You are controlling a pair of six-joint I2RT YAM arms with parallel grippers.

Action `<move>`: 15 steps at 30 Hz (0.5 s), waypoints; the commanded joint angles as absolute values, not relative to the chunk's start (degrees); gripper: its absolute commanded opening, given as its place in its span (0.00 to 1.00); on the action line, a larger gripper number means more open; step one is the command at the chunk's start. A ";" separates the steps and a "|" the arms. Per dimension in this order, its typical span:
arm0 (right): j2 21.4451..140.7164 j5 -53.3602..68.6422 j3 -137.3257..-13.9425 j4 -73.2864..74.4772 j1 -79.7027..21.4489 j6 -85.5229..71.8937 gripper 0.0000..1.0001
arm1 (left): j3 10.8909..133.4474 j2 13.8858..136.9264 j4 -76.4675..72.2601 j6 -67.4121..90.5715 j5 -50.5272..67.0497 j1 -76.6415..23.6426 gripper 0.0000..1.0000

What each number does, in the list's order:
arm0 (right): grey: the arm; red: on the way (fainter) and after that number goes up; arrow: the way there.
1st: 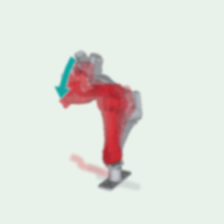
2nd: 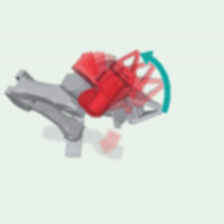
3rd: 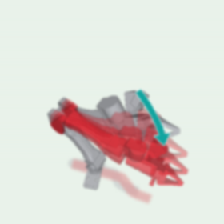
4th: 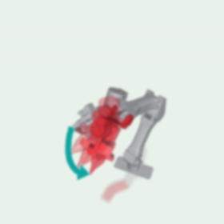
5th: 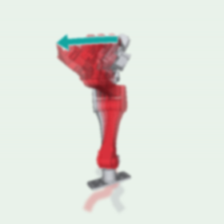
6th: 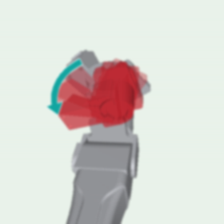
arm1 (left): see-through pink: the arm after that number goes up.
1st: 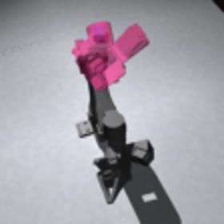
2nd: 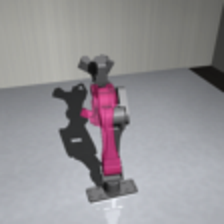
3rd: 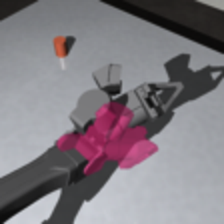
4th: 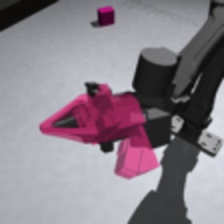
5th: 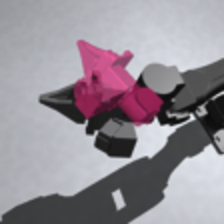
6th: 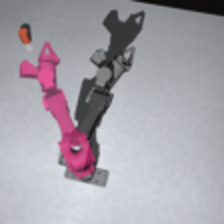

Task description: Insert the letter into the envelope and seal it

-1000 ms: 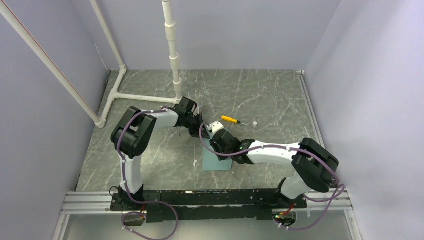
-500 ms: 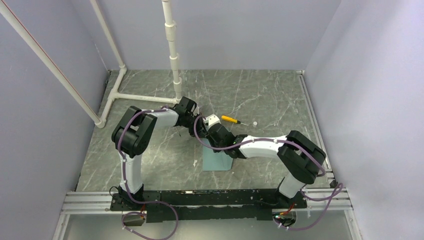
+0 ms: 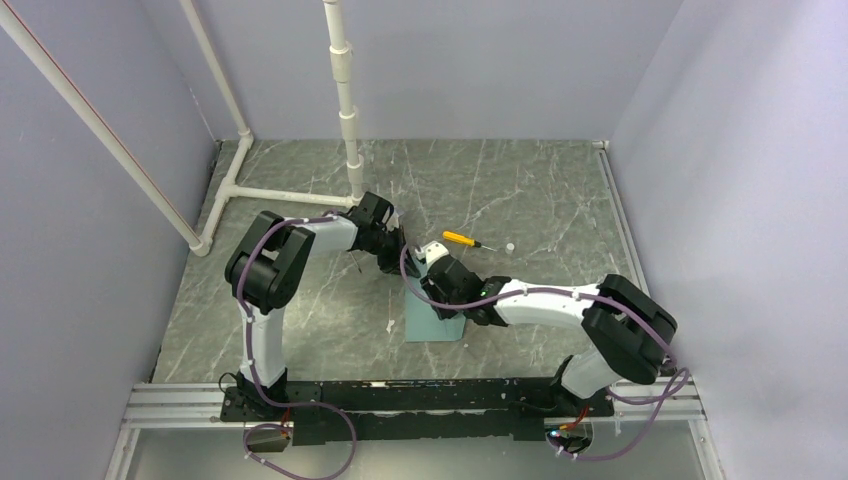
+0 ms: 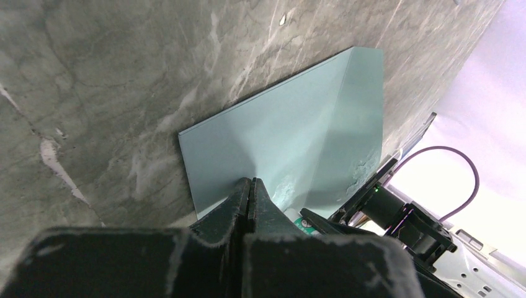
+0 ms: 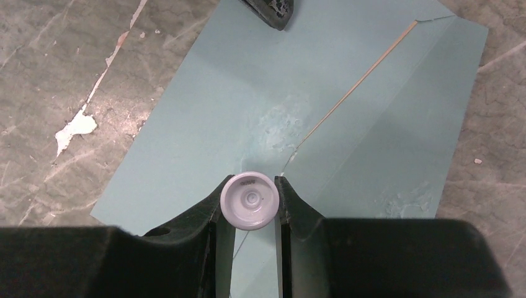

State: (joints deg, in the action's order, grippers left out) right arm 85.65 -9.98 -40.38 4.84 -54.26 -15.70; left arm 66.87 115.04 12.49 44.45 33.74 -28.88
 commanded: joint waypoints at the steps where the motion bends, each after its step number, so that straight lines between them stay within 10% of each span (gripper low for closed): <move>1: 87.35 -8.92 -40.24 6.57 -54.59 -16.65 0.00 | 66.06 119.53 16.04 42.64 26.81 -29.70 0.02; 15: 96.97 -15.72 -47.79 9.05 -50.19 -19.48 0.00 | 66.71 119.57 17.08 41.57 27.72 -29.62 0.03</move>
State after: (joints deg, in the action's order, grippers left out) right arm 93.89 -12.10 -47.62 3.01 -50.61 -18.00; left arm 67.57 115.35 13.50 44.21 33.89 -28.84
